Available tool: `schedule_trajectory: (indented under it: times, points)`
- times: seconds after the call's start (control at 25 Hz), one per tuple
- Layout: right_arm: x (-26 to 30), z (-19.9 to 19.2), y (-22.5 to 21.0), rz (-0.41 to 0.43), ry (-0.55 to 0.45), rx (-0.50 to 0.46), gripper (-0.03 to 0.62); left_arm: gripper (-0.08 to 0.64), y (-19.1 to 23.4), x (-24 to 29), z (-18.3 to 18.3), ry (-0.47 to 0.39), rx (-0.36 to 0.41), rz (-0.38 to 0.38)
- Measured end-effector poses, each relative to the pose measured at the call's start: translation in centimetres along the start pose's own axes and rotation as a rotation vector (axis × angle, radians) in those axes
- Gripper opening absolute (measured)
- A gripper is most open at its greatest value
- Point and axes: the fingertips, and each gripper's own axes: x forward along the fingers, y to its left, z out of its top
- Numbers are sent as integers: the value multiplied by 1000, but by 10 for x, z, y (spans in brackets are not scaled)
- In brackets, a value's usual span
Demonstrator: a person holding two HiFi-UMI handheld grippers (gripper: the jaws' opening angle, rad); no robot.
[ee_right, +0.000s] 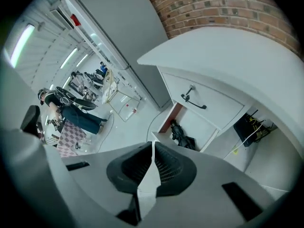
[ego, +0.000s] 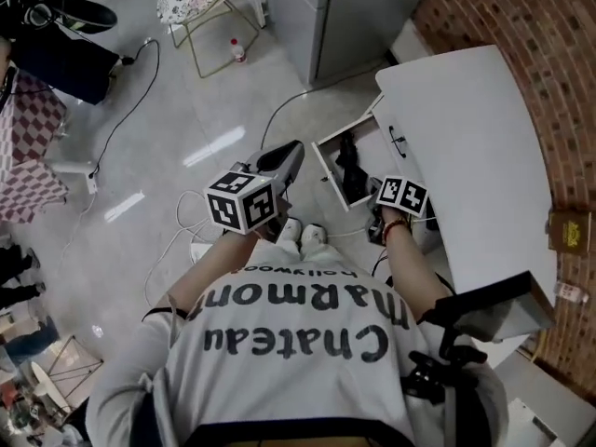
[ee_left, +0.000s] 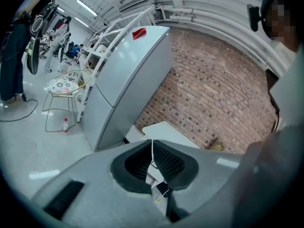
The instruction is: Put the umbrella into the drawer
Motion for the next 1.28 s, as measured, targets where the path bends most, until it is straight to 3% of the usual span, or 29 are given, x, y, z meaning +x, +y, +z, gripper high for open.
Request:
schedule_trajectory:
  times: [0.2, 0.4, 0.6, 0.84, 1.08, 1.28]
  points:
    - [-41, 41, 29, 64, -105, -67, 26, 23, -20, 9, 24, -27, 38, -53]
    - [-80, 77, 46, 36, -196, -128, 26, 23, -48, 19, 66, -84, 125, -122]
    - [-135, 131, 70, 28, -388, -177, 26, 23, -80, 15, 136, -191, 229, -246]
    - [-212, 186, 92, 10, -596, -199, 26, 23, -111, 0, 195, -290, 235, -362]
    - [-272, 191, 127, 48, -797, -244, 26, 23, -124, -17, 196, -313, 309, -424]
    - [-289, 176, 143, 54, -902, -283, 23, 17, -116, -22, 175, -345, 378, -358]
